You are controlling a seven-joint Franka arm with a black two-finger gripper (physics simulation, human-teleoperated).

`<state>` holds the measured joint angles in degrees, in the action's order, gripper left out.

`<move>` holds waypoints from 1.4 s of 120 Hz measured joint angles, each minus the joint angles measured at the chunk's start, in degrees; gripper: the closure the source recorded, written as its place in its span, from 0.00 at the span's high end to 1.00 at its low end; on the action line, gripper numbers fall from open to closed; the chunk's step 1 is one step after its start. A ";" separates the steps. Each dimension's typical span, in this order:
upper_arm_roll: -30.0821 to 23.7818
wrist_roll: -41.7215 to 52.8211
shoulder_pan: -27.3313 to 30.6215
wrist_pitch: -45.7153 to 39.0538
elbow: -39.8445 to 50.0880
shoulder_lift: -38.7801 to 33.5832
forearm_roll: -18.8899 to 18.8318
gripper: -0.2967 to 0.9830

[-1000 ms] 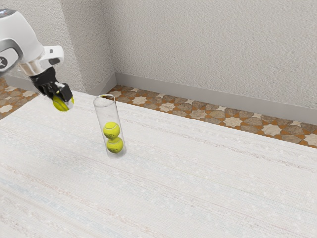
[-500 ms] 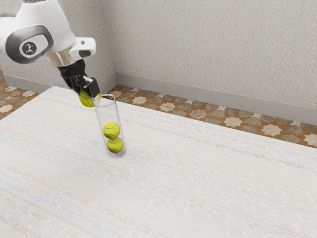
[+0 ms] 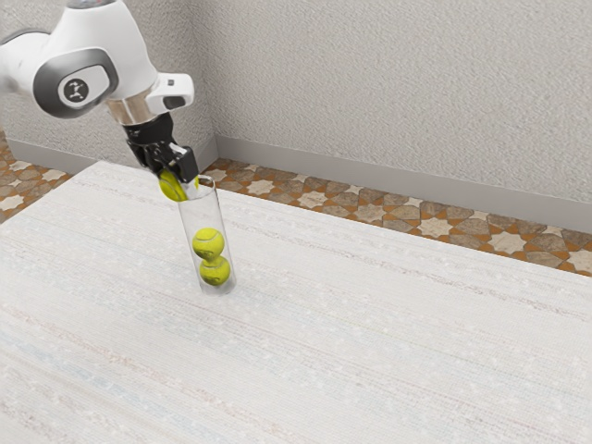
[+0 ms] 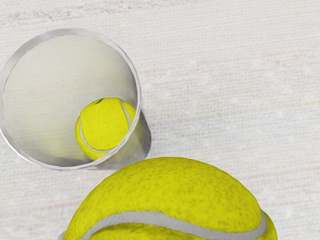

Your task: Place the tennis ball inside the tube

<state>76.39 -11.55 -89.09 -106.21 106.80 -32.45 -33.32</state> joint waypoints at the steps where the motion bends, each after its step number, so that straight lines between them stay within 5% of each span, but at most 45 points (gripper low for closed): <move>1: 0.02 -0.01 -0.03 0.00 -0.01 0.00 0.00 0.48; 47: 12.53 -0.04 -12.30 0.19 -7.87 -0.21 -0.30 0.48; 100: 21.71 0.12 -20.00 0.46 -14.02 -1.22 -0.74 0.48; 158: 22.00 0.58 -19.59 1.04 -14.07 -0.96 -0.12 0.73; 168: 14.01 0.47 -13.37 3.81 -13.00 -0.06 0.13 0.74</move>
<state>90.40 -11.07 -102.46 -102.40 93.80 -32.52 -33.19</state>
